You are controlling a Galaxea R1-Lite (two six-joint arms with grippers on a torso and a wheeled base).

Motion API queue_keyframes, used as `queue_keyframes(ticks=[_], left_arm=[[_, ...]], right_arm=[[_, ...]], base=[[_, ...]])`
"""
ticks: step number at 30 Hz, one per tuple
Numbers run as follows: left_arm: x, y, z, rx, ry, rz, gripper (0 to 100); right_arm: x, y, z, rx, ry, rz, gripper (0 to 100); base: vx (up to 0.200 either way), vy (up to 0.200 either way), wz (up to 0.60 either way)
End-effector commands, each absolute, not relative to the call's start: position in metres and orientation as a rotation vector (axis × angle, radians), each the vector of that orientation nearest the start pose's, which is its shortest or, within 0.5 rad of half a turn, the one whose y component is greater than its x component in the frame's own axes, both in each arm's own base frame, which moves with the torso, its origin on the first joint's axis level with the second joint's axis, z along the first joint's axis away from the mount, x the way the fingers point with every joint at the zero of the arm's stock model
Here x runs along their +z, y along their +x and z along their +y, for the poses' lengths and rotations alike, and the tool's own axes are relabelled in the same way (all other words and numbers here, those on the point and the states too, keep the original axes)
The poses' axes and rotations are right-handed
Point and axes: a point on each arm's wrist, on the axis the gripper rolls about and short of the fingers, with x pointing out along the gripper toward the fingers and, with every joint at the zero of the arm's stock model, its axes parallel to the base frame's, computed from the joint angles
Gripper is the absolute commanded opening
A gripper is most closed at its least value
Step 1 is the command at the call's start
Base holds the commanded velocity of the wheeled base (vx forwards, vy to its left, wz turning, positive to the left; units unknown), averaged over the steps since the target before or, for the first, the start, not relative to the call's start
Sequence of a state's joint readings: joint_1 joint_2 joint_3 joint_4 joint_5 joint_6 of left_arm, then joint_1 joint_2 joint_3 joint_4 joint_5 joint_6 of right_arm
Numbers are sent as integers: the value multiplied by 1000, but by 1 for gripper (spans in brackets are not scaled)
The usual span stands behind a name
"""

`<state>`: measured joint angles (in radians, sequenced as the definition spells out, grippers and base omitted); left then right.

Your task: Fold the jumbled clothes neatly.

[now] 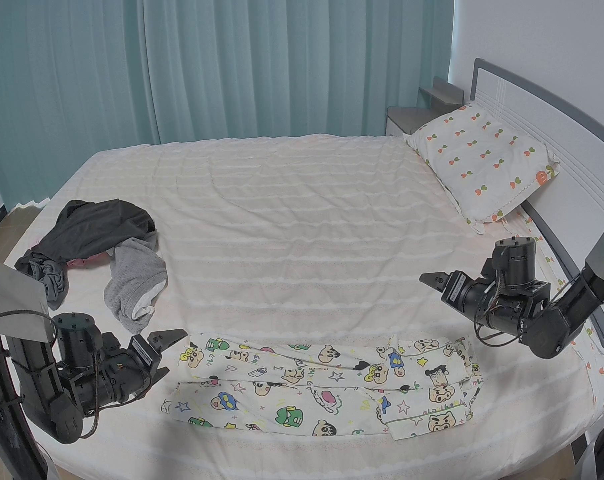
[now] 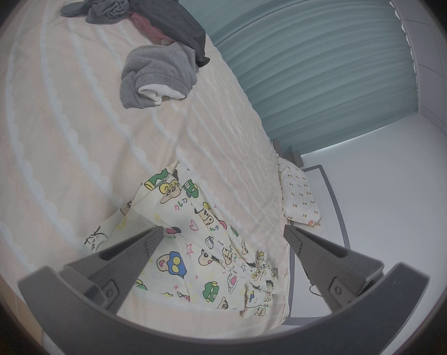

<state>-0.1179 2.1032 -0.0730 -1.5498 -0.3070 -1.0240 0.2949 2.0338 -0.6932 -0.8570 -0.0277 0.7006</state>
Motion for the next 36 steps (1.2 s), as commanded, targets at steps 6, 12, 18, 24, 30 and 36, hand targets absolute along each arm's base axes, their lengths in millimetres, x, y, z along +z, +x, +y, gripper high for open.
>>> queue_keyframes(ticks=[6, 12, 18, 24, 30, 36], left_arm=[[5, 227, -38, -111, -1026, 728, 100], [5, 226, -39, -114, -1023, 733, 100], [4, 225, -40, -117, -1019, 740, 100], [4, 226, -40, -119, -1018, 740, 100], [4, 226, -40, -119, -1015, 741, 100], [4, 226, -40, -119, -1015, 741, 100]], right_arm=[[27, 347, 99, 37, 572, 657, 100], [13, 349, 93, -2, 567, 685, 100], [10, 343, 90, -10, 537, 718, 100], [-7, 332, 95, 6, 474, 795, 100], [-21, 326, 99, 7, 453, 846, 100], [-34, 317, 93, -23, 442, 903, 100]], base=[[0, 0, 0], [0, 0, 0], [0, 0, 0], [0, 0, 0], [0, 0, 0], [0, 0, 0]])
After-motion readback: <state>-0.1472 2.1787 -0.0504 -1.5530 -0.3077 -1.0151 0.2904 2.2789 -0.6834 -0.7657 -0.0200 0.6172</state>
